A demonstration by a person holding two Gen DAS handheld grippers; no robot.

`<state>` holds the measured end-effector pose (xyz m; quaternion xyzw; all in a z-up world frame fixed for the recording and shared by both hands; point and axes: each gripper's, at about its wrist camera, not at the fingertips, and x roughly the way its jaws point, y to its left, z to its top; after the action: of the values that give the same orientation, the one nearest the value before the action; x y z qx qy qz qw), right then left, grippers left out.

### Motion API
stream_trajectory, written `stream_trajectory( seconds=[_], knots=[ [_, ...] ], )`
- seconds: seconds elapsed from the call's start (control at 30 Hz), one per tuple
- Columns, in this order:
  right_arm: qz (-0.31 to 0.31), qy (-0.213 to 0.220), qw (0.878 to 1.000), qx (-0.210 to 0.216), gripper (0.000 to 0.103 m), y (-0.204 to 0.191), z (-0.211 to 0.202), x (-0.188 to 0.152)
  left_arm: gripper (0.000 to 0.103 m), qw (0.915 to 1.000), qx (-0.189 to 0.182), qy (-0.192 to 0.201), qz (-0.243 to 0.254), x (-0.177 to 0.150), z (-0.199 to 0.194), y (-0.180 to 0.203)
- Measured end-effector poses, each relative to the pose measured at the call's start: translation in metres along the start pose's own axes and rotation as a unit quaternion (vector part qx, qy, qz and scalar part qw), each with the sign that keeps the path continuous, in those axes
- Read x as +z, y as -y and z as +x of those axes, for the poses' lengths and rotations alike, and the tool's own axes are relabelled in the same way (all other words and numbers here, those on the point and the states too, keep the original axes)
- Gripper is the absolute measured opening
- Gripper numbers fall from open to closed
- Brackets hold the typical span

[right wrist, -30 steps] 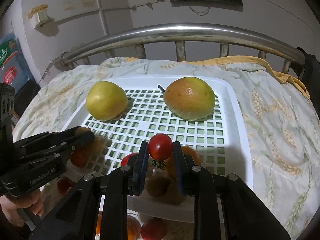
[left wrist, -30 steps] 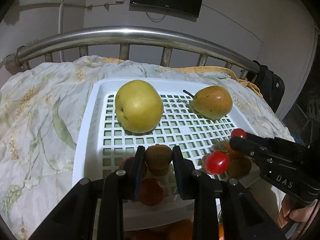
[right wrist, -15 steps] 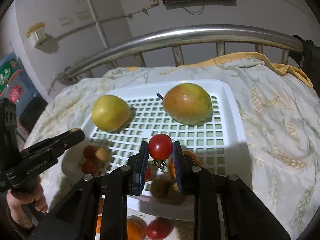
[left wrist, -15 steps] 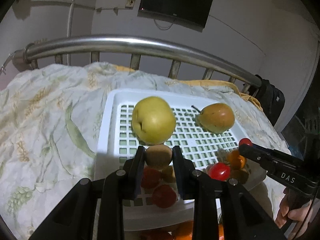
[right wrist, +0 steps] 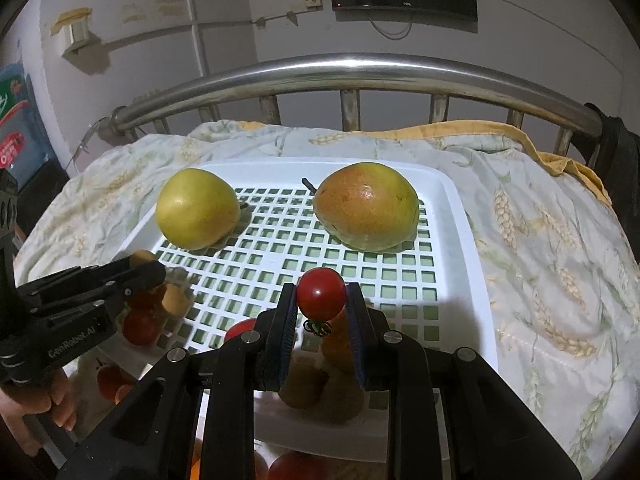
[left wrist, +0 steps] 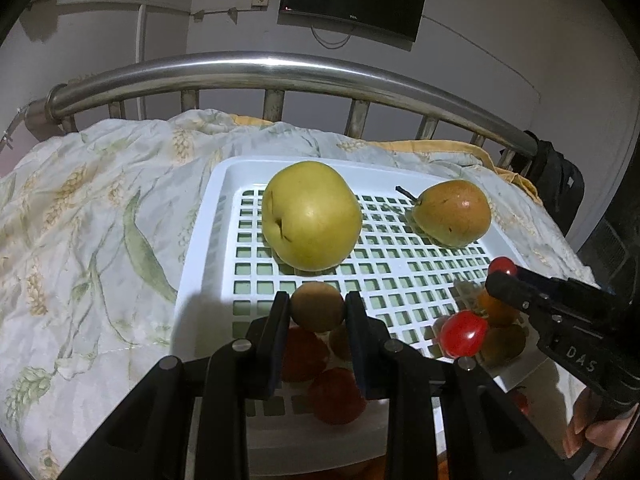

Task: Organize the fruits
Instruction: 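Carry the cherry tomato and longan onto the tray and open both grippers, then lift both grippers away from the tray toward the loose fruits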

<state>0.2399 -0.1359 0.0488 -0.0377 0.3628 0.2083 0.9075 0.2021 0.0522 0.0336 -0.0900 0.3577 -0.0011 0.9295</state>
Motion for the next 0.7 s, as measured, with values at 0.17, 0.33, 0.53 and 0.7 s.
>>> stream_trajectory(
  seconds=[0.17,0.33,0.53,0.7],
  knots=[
    [0.017,0.001,1.0,0.009,0.07,0.004,-0.002,-0.001,0.07,0.9999,-0.005,0.004,-0.013,0.001,-0.003,-0.002],
    [0.056,0.012,0.998,0.022,0.078,0.017,-0.013,0.004,0.093,0.999,-0.014,0.037,-0.021,0.008,-0.023,-0.003],
    [0.103,0.044,0.993,0.042,0.089,0.03,-0.042,0.014,0.102,0.9964,-0.033,0.072,-0.033,0.018,-0.051,-0.002],
    [0.102,0.085,0.99,0.048,0.096,0.026,-0.078,0.023,0.102,0.9943,-0.049,0.087,-0.036,0.025,-0.074,0.0]
  ],
)
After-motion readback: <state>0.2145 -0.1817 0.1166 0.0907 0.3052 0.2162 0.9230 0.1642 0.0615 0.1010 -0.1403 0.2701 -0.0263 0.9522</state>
